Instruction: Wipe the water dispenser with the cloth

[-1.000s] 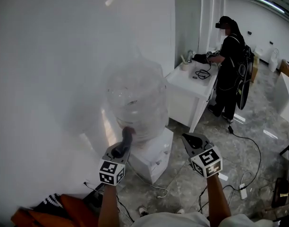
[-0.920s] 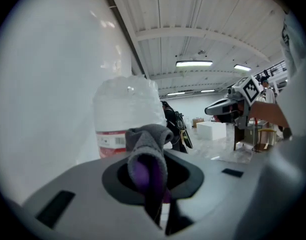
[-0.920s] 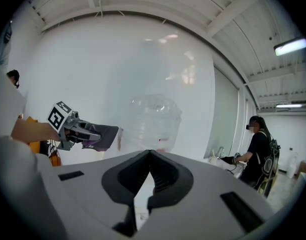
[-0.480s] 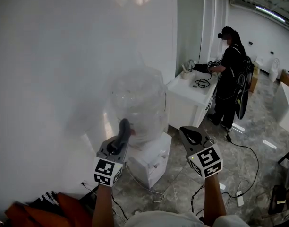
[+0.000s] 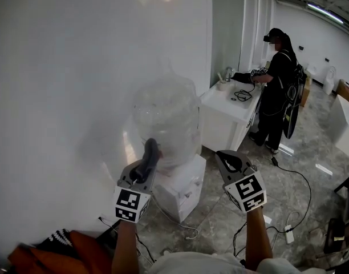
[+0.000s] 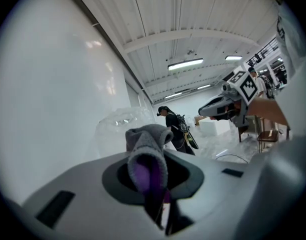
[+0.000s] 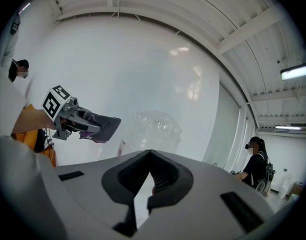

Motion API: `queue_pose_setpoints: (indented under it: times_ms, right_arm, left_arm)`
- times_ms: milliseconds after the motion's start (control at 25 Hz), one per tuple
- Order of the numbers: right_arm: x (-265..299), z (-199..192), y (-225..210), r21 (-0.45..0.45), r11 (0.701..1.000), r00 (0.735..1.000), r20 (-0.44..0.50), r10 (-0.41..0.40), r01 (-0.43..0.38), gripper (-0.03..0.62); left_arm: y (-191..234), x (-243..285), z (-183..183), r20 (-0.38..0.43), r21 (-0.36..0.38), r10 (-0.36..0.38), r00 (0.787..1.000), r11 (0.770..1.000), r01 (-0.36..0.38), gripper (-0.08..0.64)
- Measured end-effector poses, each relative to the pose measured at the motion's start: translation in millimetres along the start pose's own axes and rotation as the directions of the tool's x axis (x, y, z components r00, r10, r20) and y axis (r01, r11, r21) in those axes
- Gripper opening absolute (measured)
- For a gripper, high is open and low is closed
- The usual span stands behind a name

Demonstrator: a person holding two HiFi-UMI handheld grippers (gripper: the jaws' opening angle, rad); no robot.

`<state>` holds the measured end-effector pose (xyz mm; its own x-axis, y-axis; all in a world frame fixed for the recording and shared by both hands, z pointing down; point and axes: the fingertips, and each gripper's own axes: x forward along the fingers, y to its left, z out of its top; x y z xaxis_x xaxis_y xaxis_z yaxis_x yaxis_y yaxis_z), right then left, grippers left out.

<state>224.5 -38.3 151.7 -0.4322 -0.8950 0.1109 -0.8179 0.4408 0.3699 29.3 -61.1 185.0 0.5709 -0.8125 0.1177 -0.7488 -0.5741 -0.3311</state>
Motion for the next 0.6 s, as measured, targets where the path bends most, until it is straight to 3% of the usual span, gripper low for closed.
queue_pose_setpoints:
  times_ms: [600]
  right_arm:
    - [-6.2,-14.8,-0.1,0.0,1.0,0.999,-0.031,-0.021,0.021,0.015]
  left_arm:
    - [-22.3,12.6,-9.8,-0.012,0.006,-0.046,0.999,0.999,0.046,0.074]
